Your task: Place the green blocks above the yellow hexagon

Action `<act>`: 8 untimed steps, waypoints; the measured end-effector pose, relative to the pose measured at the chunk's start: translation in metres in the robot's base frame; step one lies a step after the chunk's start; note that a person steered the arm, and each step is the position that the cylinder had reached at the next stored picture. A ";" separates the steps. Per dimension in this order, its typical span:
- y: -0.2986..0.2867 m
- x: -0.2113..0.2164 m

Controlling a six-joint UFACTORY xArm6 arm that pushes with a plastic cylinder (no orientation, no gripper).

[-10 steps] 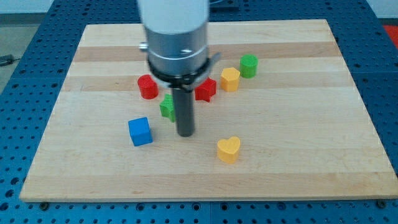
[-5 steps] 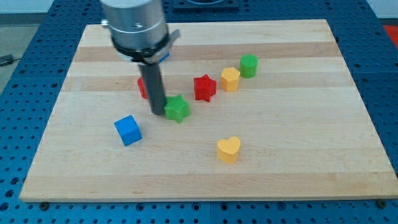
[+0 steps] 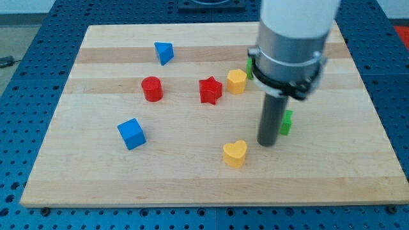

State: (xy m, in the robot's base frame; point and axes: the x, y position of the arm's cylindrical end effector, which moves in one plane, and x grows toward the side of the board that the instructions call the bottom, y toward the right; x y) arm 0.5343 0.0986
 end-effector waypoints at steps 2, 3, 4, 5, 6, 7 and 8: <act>0.038 -0.033; 0.033 -0.050; 0.026 -0.033; 0.005 -0.024; -0.011 -0.037; -0.008 -0.064; 0.009 -0.090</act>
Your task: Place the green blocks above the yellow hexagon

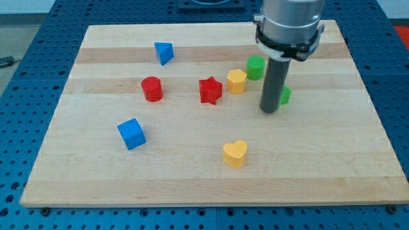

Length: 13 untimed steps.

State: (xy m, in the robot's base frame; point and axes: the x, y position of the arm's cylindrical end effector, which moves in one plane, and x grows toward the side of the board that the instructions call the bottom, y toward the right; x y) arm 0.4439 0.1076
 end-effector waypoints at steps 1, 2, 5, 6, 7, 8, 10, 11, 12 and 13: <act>0.011 0.015; 0.049 0.022; 0.018 -0.012; 0.003 -0.018; -0.007 -0.038; -0.010 -0.056; -0.016 -0.099; -0.022 -0.107; -0.028 -0.099; -0.054 -0.092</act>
State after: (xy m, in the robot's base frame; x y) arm 0.3514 0.0536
